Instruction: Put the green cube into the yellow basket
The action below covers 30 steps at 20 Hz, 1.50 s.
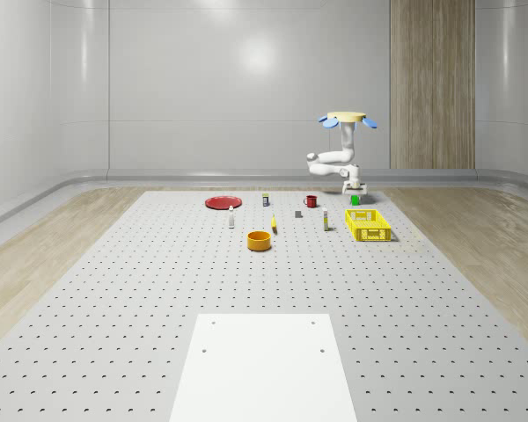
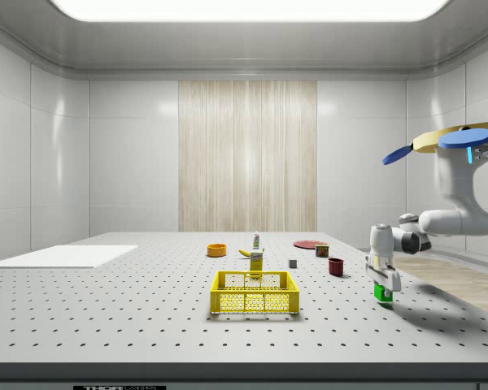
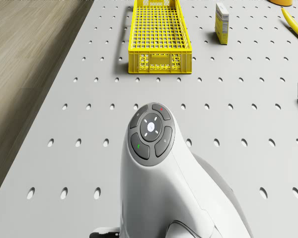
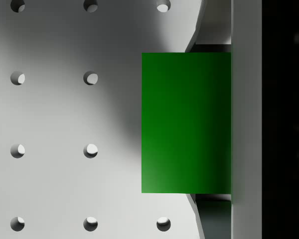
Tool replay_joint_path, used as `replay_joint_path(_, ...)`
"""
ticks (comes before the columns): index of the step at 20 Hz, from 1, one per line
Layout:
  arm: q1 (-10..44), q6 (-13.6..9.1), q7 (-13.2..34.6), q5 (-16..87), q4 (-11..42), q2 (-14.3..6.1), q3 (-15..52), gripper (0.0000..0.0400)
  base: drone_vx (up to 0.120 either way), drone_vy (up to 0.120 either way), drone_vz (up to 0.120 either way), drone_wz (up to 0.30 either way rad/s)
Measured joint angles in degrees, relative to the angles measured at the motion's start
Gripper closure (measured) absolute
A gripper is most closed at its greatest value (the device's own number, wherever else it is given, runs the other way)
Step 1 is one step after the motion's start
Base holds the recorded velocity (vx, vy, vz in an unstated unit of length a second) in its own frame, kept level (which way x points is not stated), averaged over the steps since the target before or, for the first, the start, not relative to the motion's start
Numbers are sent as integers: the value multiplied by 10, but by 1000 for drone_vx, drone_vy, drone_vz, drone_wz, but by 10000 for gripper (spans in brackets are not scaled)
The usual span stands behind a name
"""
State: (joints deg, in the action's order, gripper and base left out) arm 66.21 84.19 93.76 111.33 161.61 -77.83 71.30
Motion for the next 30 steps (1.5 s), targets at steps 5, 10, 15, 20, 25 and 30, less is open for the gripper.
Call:
replay_joint_path(5,3,-4,7,-28,5,-5,27,149,120,0,120,0)
replay_joint_path(10,6,-1,11,-42,6,-12,39,149,120,0,120,0)
replay_joint_path(15,8,6,13,-49,7,-20,43,149,120,0,112,0)
replay_joint_path(20,10,13,15,-53,6,-28,46,149,120,-72,0,0)
replay_joint_path(25,13,20,17,-57,6,-36,47,149,120,-48,72,0)
replay_joint_path(30,14,26,19,-60,6,-43,48,149,120,-48,32,0)
